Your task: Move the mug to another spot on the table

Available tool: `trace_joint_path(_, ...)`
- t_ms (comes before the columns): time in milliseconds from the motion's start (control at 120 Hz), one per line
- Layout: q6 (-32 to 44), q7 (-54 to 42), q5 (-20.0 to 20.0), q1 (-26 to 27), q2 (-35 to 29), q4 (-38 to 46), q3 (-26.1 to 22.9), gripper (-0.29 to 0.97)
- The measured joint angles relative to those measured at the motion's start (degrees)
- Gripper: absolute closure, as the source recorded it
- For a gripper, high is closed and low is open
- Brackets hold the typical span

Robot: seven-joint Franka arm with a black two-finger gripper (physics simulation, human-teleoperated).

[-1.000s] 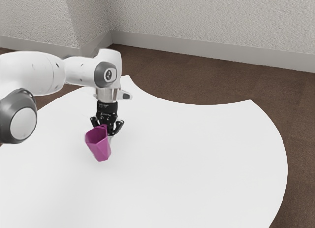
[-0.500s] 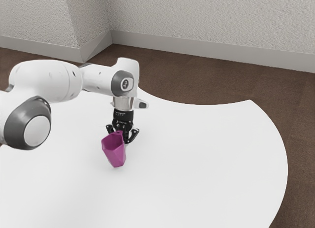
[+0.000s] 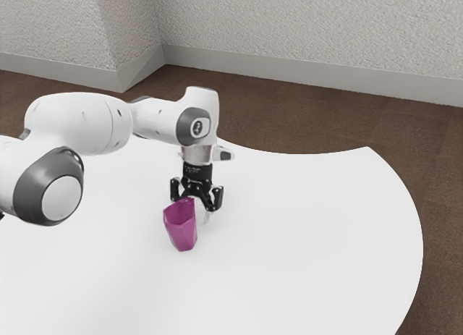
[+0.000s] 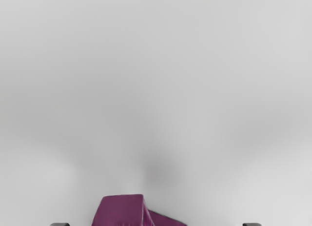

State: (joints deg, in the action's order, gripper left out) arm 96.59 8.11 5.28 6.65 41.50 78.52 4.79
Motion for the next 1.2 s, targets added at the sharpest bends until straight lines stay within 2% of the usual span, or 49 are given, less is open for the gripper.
trace_joint_path(250,4.39,0.30,0.09,0.77,-4.80,0.05,-0.42,0.08)
trace_joint_path(400,5.86,0.39,-0.35,4.82,-10.70,0.39,2.21,0.04)
trace_joint_path(567,6.59,-1.15,-3.96,8.61,-15.44,0.28,4.06,0.02)
trace_joint_path(875,3.18,-12.73,-12.17,12.31,-20.54,-4.35,4.86,0.00)
trace_joint_path(1200,0.55,-21.90,-13.66,14.32,-22.70,-4.58,3.76,0.00)
